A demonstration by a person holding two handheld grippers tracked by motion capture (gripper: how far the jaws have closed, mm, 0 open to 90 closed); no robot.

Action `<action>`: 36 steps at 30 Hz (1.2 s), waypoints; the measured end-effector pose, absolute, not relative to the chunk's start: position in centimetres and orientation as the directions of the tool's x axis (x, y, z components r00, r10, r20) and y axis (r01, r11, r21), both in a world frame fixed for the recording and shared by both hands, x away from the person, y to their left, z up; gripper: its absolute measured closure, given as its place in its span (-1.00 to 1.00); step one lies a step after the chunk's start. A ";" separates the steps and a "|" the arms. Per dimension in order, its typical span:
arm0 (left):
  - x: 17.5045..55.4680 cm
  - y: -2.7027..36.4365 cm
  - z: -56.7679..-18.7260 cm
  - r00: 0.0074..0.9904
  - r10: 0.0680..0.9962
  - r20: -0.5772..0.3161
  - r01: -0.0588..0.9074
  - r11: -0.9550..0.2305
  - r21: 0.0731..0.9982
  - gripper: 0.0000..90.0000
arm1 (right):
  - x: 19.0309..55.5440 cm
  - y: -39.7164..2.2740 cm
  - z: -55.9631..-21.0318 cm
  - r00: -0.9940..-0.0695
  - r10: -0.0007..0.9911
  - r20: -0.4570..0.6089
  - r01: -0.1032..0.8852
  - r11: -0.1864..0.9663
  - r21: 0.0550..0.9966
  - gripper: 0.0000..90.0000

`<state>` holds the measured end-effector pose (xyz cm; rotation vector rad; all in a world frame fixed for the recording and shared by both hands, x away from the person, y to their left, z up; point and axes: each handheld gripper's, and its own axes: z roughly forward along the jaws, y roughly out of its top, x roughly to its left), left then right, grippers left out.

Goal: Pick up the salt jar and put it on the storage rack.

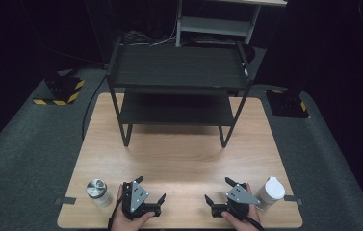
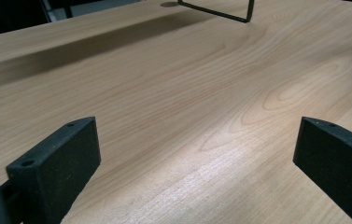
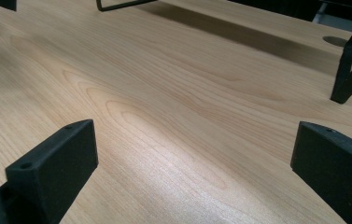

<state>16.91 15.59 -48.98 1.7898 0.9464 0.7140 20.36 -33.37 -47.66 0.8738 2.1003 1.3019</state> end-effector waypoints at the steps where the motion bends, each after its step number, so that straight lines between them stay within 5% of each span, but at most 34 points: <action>1: 16.8 15.5 -48.9 0.522 0.850 0.064 0.292 -0.249 0.923 -0.99 | 20.4 -33.4 -47.7 -0.660 0.746 -0.085 0.253 0.328 0.910 -0.99; 36: 16.1 17.0 -48.9 0.516 0.857 0.016 0.277 -0.185 0.943 -0.98 | 20.8 -34.3 -47.7 -0.679 0.732 -0.051 0.263 0.308 0.914 -0.99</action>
